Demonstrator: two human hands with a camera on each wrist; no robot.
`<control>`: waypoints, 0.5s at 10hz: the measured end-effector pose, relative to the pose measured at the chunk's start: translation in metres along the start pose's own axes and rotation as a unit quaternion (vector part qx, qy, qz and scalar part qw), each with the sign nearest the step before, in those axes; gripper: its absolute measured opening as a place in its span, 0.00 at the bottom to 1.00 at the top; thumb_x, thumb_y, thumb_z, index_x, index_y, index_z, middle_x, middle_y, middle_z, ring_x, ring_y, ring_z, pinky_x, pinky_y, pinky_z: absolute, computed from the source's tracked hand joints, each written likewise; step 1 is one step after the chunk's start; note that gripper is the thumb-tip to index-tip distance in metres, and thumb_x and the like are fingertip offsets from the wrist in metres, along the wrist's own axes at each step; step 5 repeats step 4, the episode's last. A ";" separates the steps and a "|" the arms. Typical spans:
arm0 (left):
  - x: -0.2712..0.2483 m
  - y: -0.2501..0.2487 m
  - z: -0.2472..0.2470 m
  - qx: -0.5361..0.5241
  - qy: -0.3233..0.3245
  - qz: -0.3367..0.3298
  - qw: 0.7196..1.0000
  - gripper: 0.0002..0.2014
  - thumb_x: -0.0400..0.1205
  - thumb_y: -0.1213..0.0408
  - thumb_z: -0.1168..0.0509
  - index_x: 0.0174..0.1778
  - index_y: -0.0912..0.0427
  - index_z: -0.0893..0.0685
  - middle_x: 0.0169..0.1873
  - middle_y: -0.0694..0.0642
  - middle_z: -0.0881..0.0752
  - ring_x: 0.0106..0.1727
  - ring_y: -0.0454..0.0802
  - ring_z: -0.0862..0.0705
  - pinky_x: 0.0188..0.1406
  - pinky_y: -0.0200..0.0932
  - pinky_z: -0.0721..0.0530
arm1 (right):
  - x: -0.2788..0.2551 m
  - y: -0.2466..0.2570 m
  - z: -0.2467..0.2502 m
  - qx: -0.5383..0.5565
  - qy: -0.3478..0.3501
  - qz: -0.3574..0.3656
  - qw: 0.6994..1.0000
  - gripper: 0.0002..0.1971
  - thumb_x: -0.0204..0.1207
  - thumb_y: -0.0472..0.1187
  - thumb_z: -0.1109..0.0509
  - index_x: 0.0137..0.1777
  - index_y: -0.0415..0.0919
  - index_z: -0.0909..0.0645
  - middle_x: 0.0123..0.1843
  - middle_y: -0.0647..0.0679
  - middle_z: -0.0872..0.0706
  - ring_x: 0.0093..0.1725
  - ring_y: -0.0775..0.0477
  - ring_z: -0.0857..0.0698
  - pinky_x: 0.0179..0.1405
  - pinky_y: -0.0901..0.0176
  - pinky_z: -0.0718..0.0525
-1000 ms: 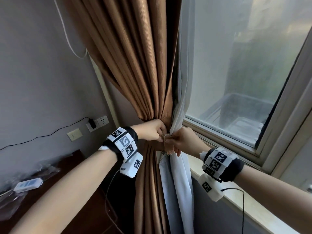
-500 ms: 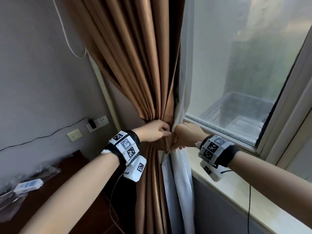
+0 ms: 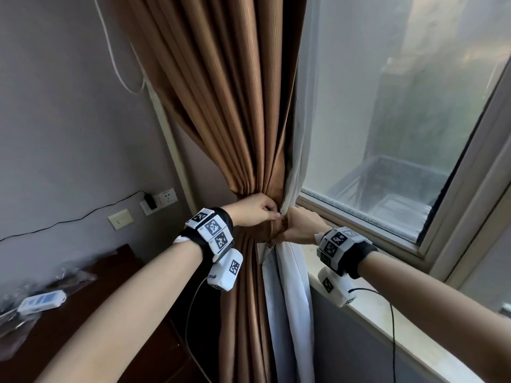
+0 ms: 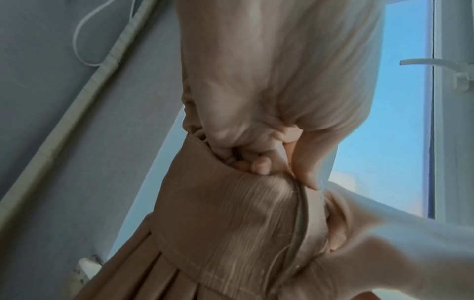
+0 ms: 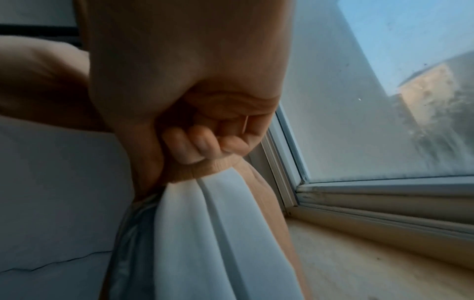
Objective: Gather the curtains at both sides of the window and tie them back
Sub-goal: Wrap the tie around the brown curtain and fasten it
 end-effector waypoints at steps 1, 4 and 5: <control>-0.001 0.002 0.000 -0.016 0.011 -0.001 1.000 0.13 0.85 0.63 0.36 0.34 0.59 0.21 0.19 0.47 0.30 0.15 0.35 0.35 0.18 0.29 0.40 | -0.004 0.002 0.000 -0.003 0.035 -0.003 0.999 0.20 0.63 0.61 0.24 0.28 0.45 0.21 0.25 0.51 0.16 0.29 0.52 0.15 0.31 0.55 0.16; -0.020 0.007 0.010 0.017 -0.025 0.042 0.999 0.15 0.86 0.57 0.39 0.44 0.64 0.14 0.26 0.53 0.20 0.31 0.48 0.22 0.35 0.40 0.27 | -0.039 -0.020 0.039 0.173 -0.100 0.038 0.979 0.14 0.75 0.45 0.28 0.60 0.56 0.21 0.41 0.58 0.14 0.39 0.60 0.15 0.46 0.61 0.18; -0.020 0.007 0.010 0.017 -0.025 0.042 0.999 0.15 0.86 0.57 0.39 0.44 0.64 0.14 0.26 0.53 0.20 0.31 0.48 0.22 0.35 0.40 0.27 | -0.039 -0.020 0.039 0.173 -0.100 0.038 0.979 0.14 0.75 0.45 0.28 0.60 0.56 0.21 0.41 0.58 0.14 0.39 0.60 0.15 0.46 0.61 0.18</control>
Point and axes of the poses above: each hand's wrist, its own x-axis towards the middle knuckle, its own z-axis out of the back of the hand, y = z × x, the point moved 8 cm from there along x, towards the middle knuckle
